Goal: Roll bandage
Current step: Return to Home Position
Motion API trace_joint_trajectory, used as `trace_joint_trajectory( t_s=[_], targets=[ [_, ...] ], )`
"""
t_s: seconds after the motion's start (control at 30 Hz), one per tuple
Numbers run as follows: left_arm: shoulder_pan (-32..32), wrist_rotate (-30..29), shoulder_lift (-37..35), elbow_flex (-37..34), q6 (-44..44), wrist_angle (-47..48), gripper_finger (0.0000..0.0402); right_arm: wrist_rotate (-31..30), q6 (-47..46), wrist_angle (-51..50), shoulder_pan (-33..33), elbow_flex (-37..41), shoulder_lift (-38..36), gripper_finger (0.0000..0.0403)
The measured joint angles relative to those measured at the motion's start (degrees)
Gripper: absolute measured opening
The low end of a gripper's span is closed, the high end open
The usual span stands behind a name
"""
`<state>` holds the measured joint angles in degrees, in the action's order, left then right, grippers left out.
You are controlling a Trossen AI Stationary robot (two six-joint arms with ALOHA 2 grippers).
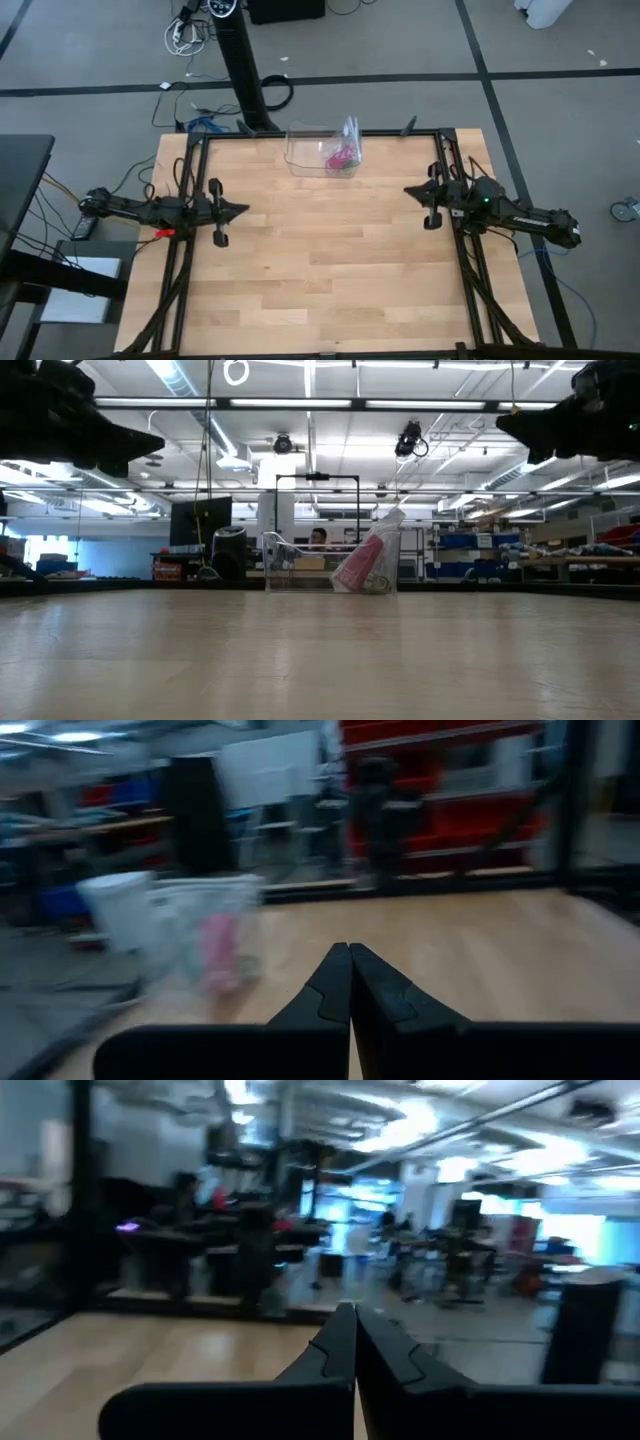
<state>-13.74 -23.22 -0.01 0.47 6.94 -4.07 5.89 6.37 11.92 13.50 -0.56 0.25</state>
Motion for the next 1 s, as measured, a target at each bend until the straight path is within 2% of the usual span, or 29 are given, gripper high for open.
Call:
trace_joint_trajectory(
  t_s=[0.1, 0.3, 0.43, 0.77, 1.0],
  targets=[
    [-0.26, -4.18, -0.04, 0.00, 0.42, -0.03, 0.0005, -3.49, 0.94, 1.04, 0.00, 0.00, 0.11, 0.0000],
    [-0.26, -4.22, 0.82, 0.00, -1.86, 0.28, 0.0005, -7.73, 0.39, -5.91, -0.02, 0.02, 0.09, 0.0000],
    [-0.26, -3.68, 1.25, 0.00, -2.96, 0.37, 0.0005, -7.65, -0.74, -10.81, -0.01, 0.04, 0.34, 0.0001],
    [0.24, -3.85, 7.13, -0.02, -2.65, 0.52, 0.0005, -7.68, -1.96, -10.81, 0.11, 0.07, 5.11, 0.0015],
    [0.22, -3.86, 9.40, -0.02, -2.07, -2.02, 0.0005, -7.72, -7.18, -10.79, 0.11, 0.09, 8.23, 0.0011]
  ],
)
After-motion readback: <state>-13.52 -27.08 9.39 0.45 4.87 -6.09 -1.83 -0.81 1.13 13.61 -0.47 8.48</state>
